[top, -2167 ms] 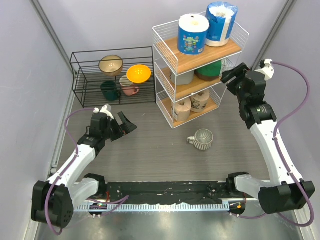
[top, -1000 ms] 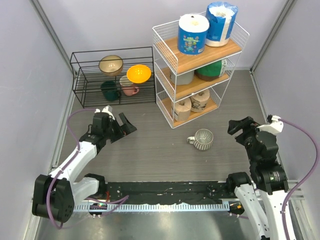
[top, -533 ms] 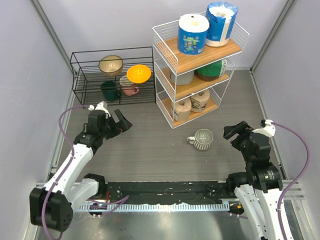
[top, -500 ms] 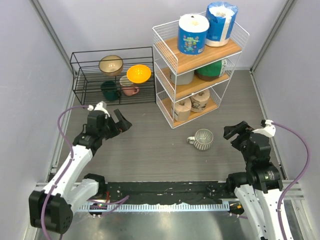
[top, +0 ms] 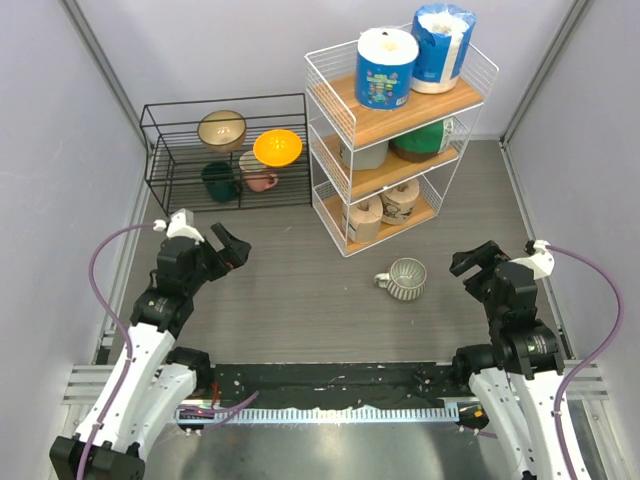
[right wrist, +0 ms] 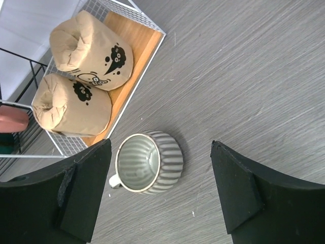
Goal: Place and organize the paper towels onto the shelf
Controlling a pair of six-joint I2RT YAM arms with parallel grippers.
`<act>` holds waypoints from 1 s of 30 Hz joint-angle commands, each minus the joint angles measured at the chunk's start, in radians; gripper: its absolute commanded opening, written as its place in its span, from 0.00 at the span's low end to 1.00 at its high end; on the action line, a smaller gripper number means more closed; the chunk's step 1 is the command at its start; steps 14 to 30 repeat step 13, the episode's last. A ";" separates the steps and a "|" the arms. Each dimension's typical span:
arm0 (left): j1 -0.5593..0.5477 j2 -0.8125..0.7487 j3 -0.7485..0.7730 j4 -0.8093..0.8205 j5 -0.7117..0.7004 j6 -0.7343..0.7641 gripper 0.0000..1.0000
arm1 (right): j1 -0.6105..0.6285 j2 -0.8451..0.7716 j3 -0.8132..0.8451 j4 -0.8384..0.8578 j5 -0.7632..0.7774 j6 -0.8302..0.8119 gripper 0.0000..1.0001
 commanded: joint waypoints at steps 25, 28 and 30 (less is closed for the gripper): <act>-0.004 -0.186 -0.026 -0.047 -0.164 -0.024 1.00 | -0.003 0.035 0.029 0.004 0.053 0.021 0.85; -0.004 -0.186 -0.026 -0.047 -0.164 -0.024 1.00 | -0.003 0.035 0.029 0.004 0.053 0.021 0.85; -0.004 -0.186 -0.026 -0.047 -0.164 -0.024 1.00 | -0.003 0.035 0.029 0.004 0.053 0.021 0.85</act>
